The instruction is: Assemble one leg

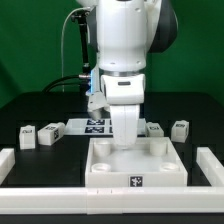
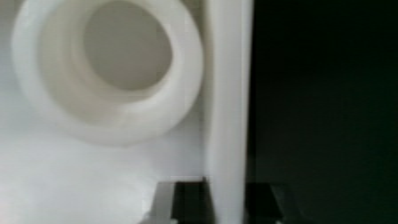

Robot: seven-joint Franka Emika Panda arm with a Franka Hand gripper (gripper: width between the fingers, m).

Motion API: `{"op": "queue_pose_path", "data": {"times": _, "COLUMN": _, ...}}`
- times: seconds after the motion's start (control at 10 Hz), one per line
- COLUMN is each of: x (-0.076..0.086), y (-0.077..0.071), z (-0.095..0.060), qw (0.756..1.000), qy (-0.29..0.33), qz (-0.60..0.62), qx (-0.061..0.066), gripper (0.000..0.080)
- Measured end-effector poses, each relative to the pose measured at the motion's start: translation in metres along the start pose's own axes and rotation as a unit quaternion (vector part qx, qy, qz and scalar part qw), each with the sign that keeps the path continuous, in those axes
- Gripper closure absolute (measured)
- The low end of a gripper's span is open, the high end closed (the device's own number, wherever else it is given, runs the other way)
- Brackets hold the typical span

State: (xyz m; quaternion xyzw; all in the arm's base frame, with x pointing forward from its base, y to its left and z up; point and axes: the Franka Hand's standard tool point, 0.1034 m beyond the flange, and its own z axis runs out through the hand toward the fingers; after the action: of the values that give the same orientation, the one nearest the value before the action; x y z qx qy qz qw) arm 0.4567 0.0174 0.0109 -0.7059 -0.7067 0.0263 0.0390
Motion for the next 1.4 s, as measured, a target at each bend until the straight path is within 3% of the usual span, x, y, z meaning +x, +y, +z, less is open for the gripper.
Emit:
{"op": "queue_pose_path", "data": {"times": 0.3, "x": 0.030, "y": 0.023, "z": -0.001, "qw": 1.000, "qy": 0.003, "qz": 0.000, "qx": -0.012, "gripper": 0.0729}}
{"op": "queue_pose_path", "data": {"times": 0.5, "x": 0.035, "y": 0.022, "z": 0.000, "qw": 1.000, "qy": 0.007, "qz": 0.015, "qx": -0.020, "gripper": 0.0730}}
{"op": "queue_pose_path", "data": {"times": 0.7, "x": 0.034, "y": 0.023, "z": 0.000, "qw": 1.000, "qy": 0.007, "qz": 0.016, "qx": -0.019, "gripper": 0.0726}}
{"op": "queue_pose_path", "data": {"times": 0.8, "x": 0.034, "y": 0.023, "z": 0.000, "qw": 1.000, "qy": 0.007, "qz": 0.016, "qx": -0.019, "gripper": 0.0548}}
{"op": "queue_pose_path", "data": {"times": 0.9, "x": 0.034, "y": 0.023, "z": 0.000, "qw": 1.000, "qy": 0.007, "qz": 0.016, "qx": -0.019, "gripper": 0.0548}}
{"op": "queue_pose_path", "data": {"times": 1.0, "x": 0.034, "y": 0.023, "z": 0.000, "qw": 1.000, "qy": 0.007, "qz": 0.016, "qx": -0.019, "gripper": 0.0349}}
{"op": "queue_pose_path", "data": {"times": 1.1, "x": 0.034, "y": 0.023, "z": 0.000, "qw": 1.000, "qy": 0.007, "qz": 0.016, "qx": -0.019, "gripper": 0.0223}}
{"op": "queue_pose_path", "data": {"times": 1.4, "x": 0.034, "y": 0.023, "z": 0.000, "qw": 1.000, "qy": 0.007, "qz": 0.016, "qx": -0.019, "gripper": 0.0154}}
